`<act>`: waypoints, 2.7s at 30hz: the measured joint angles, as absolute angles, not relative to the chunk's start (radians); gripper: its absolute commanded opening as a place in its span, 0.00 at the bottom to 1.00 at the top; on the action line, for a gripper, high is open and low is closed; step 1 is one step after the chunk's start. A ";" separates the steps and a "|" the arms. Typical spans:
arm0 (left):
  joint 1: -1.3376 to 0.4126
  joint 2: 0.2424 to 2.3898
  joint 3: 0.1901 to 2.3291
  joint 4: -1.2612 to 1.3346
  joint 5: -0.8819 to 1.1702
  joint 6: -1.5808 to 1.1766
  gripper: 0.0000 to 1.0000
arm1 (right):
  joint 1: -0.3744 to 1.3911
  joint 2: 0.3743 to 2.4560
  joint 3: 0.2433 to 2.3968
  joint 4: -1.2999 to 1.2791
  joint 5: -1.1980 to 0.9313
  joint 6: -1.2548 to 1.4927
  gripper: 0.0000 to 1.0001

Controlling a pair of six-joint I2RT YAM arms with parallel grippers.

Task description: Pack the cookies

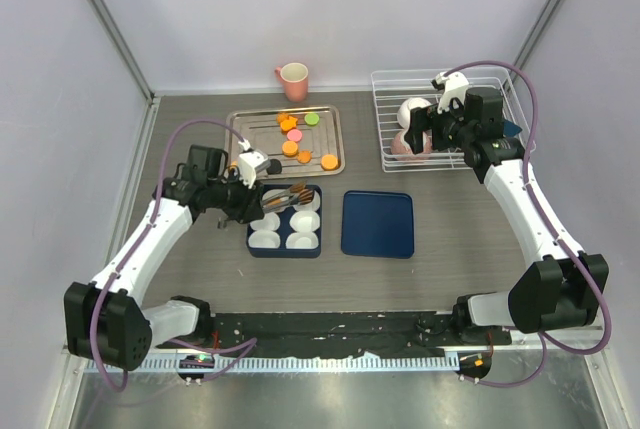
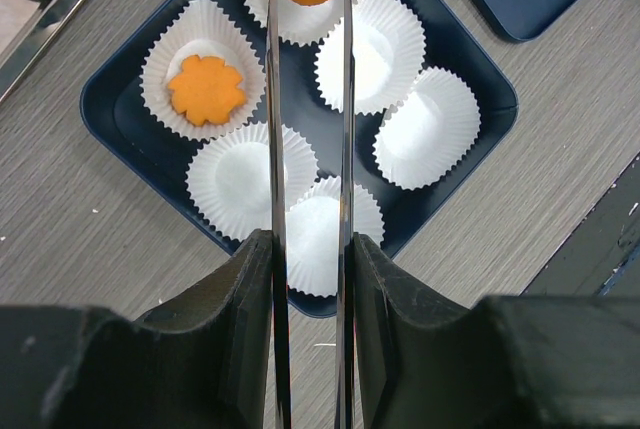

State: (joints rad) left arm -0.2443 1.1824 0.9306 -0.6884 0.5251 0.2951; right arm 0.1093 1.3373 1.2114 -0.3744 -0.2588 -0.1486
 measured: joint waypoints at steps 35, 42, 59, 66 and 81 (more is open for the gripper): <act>-0.257 1.203 0.912 -0.638 0.498 0.273 0.47 | 0.109 1.337 1.211 -0.374 -0.256 -0.149 1.00; -0.260 1.175 0.912 -0.643 0.497 0.266 0.47 | 0.109 1.337 1.211 -0.374 -0.256 -0.149 1.00; -0.260 1.214 1.068 -0.613 0.431 0.234 0.48 | 0.109 1.337 1.211 -0.374 -0.256 -0.149 1.00; -0.260 1.407 1.134 -0.520 0.318 0.212 0.48 | 0.109 1.338 1.211 -0.374 -0.256 -0.149 1.00; -0.245 1.642 1.251 -0.463 0.190 0.213 0.51 | 0.109 1.338 1.211 -0.374 -0.264 -0.149 1.00</act>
State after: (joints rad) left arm -0.2455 1.6417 1.2514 -0.4629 0.1902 0.2134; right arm 0.1093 1.3380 1.2114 -0.3744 -0.2642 -0.1490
